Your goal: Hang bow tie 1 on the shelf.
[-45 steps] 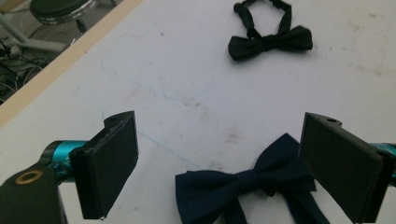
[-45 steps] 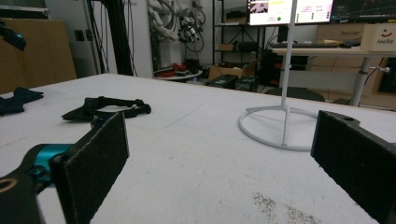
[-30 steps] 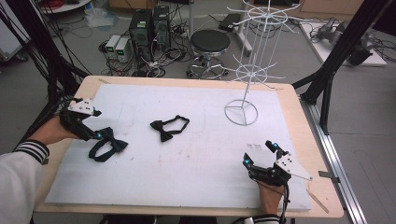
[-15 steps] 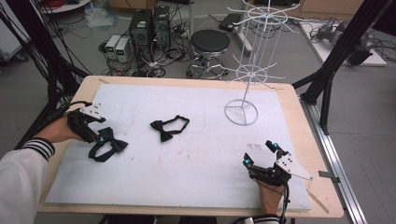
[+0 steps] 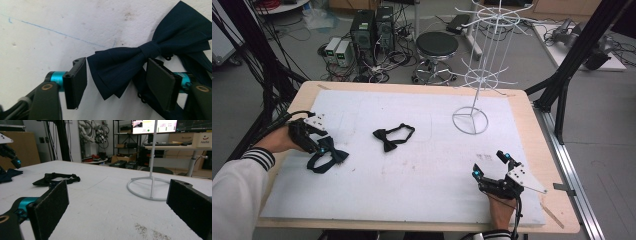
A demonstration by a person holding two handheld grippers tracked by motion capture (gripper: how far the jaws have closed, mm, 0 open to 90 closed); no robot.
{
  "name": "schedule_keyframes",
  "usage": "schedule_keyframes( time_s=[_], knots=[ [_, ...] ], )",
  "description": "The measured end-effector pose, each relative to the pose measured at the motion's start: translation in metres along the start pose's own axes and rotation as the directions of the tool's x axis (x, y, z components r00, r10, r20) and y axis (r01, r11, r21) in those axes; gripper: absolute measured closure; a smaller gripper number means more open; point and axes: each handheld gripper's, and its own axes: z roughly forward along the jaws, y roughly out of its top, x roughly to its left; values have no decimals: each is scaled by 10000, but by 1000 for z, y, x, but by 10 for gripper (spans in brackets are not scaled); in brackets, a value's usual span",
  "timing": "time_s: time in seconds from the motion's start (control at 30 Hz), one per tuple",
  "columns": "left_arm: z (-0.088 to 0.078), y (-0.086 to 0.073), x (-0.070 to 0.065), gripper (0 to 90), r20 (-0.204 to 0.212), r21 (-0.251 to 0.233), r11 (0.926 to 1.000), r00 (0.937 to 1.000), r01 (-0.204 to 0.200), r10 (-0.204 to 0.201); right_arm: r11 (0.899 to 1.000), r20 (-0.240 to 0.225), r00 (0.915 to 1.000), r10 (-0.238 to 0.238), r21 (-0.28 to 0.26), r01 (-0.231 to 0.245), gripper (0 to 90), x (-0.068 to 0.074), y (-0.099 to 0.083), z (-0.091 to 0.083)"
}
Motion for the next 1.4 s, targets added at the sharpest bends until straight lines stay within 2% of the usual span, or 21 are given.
schedule_keyframes(
  time_s=[0.03, 0.07, 0.1, 0.27, 0.43, 0.57, 0.6, 0.63, 0.67, 0.7, 0.73, 0.93, 1.07, 1.17, 1.4],
  knots=[
    [0, 0, 0, 410, 31, 38, 10000, 10000, -54, 54, 10000, 6, 10000, 17, -13, -17, 34, 0, 0, 0],
    [0, -1, -1, 410, 50, 45, 10000, 10000, -51, 51, 10000, 6, 10000, 17, -13, -17, 34, 0, 0, 0],
    [0, -1, 0, 439, 67, 241, 9994, 9997, -242, 240, 10000, 5, 10000, 23, -8, -23, 34, 0, 0, 0],
    [4, -2, -1, 511, 135, 422, 9990, 9998, -145, 140, 9999, -10, 10000, 92, 43, -92, 34, 1, 0, 0],
    [4, -3, -1, 559, 329, 365, 9993, 9994, -54, 42, 10000, -8, 10000, 38, -18, -38, 34, 0, 0, 0],
    [4, -4, 0, 653, 415, 310, 9995, 9991, 90, -103, 10000, -1, 10000, 42, -18, -42, 34, 0, 0, 0],
    [4, -4, 0, 653, 440, 257, 9996, 9989, 149, -160, 10000, -1, 10000, 42, -18, -42, 34, 0, 0, 0],
    [3, -4, 1, 675, 451, 298, 9995, 9989, 90, -104, 10000, -7, 10000, 41, -20, -41, 35, 0, 0, 0],
    [3, -4, 0, 789, 393, 288, 9996, 9992, 80, -91, 10000, 8, 10000, 26, -25, -26, 34, 0, 0, 0],
    [3, -5, 0, 789, 399, 261, 9995, 9990, 190, -201, 10000, 8, 10000, 26, -25, -26, 34, 0, 0, 0],
    [3, -4, 1, 821, 372, 311, 9994, 9992, 123, -135, 10000, -1, 10000, 56, 7, -56, 34, 0, 0, 0],
    [3, -4, -3, 842, 20, 265, 9996, 10000, 32, -32, 10000, -3, 10000, 59, 8, -59, 34, 0, 0, 0],
    [3, -5, -3, 845, -55, 164, 9996, 9997, 231, -230, 10000, -7, 10000, 52, 21, -52, 35, 1, 0, 0],
    [2, -4, -4, 844, -104, 246, 9995, 9997, 204, -201, 10000, -6, 10000, 61, 9, -61, 34, 1, 0, 0],
    [1, -7, -7, 843, -266, -214, 9988, 9987, 433, -438, 10000, -10, 10000, 45, 9, -45, 34, 1, 0, 0]
  ],
)
